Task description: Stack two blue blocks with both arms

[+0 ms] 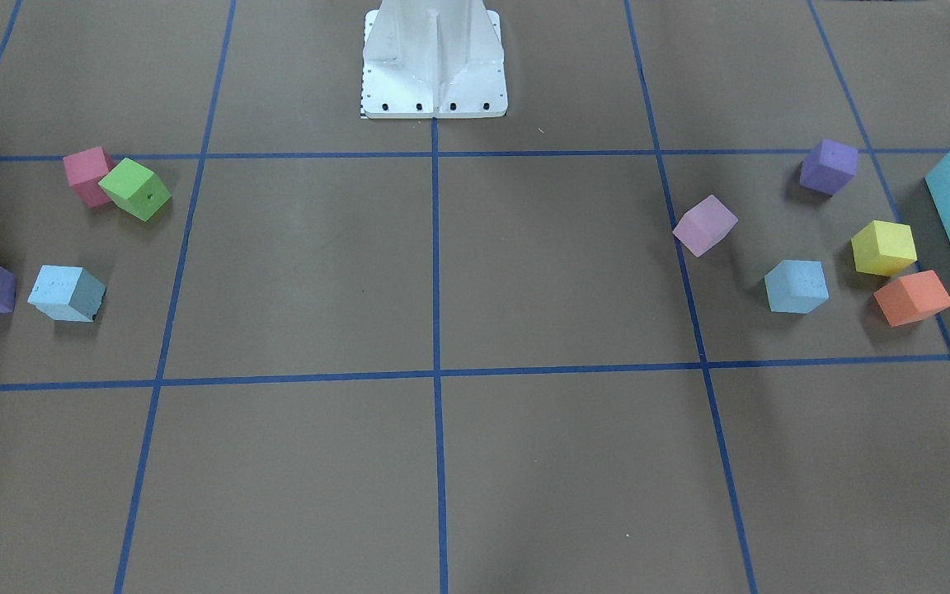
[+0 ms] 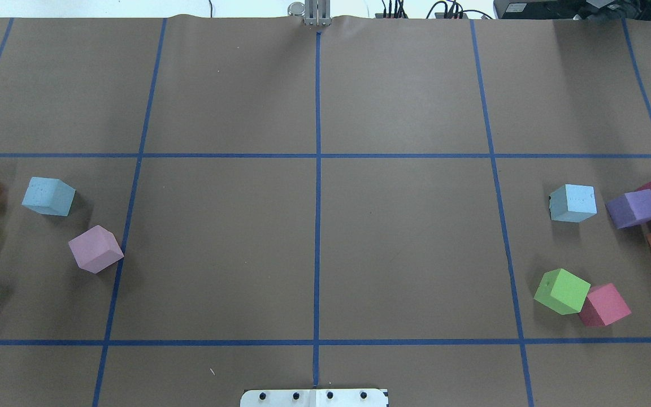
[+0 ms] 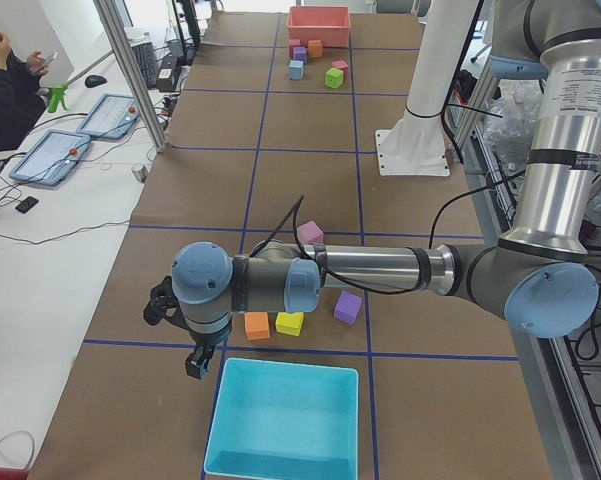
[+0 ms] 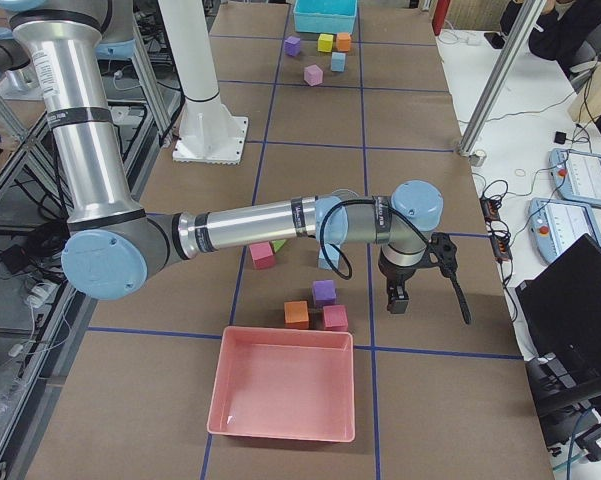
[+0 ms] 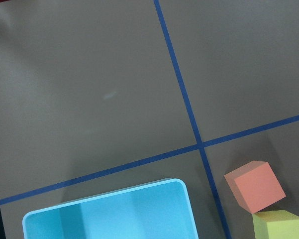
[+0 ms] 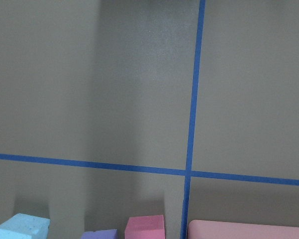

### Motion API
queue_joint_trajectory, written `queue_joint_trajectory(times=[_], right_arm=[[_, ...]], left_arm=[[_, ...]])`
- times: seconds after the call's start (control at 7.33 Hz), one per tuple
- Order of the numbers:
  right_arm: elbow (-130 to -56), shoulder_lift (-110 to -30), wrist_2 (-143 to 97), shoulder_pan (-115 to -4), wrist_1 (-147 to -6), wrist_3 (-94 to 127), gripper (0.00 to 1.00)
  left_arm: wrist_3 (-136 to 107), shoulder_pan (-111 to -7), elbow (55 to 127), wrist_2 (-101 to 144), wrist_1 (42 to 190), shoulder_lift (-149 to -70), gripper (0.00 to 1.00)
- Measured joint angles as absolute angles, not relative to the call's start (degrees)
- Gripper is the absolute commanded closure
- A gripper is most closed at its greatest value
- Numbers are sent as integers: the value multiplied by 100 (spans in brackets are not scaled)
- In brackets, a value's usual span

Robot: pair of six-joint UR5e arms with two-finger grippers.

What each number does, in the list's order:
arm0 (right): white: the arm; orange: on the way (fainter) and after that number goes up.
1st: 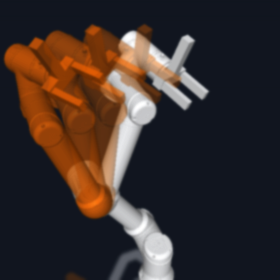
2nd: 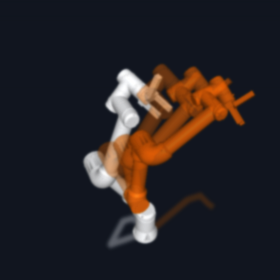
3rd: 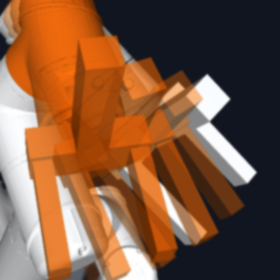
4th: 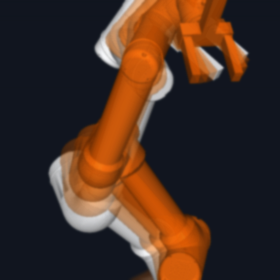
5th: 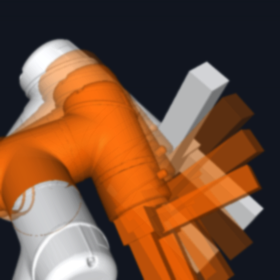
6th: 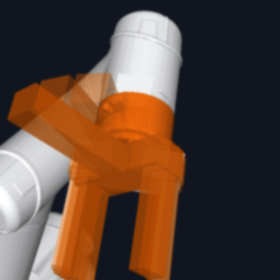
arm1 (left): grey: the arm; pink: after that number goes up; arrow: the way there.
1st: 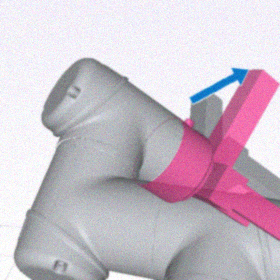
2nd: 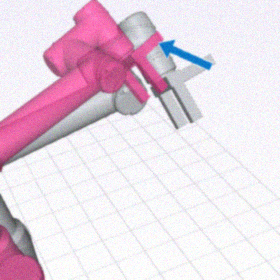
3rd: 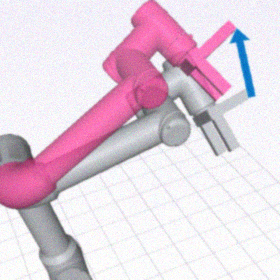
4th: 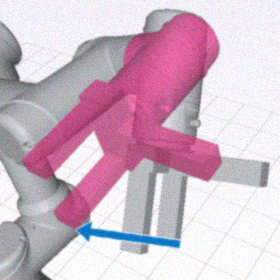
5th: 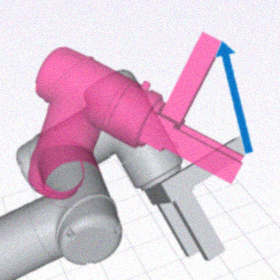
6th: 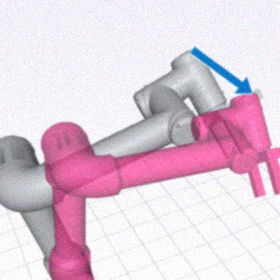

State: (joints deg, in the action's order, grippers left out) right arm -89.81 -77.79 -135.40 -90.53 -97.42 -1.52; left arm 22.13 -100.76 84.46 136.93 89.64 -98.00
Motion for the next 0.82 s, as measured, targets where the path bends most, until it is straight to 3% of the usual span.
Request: queue_joint_trajectory(times=[0.41, 0.82], right_arm=[[-9213, -7747, -13523, -8819, -9487, -89, 0], [-9780, -7744, -13596, -7887, -9161, 791, 0]], left_arm=[[2210, -10080, 8445, 13693, 8994, -9797, 2], [2080, -9964, 8578, 13690, 9050, -9798, 2]])
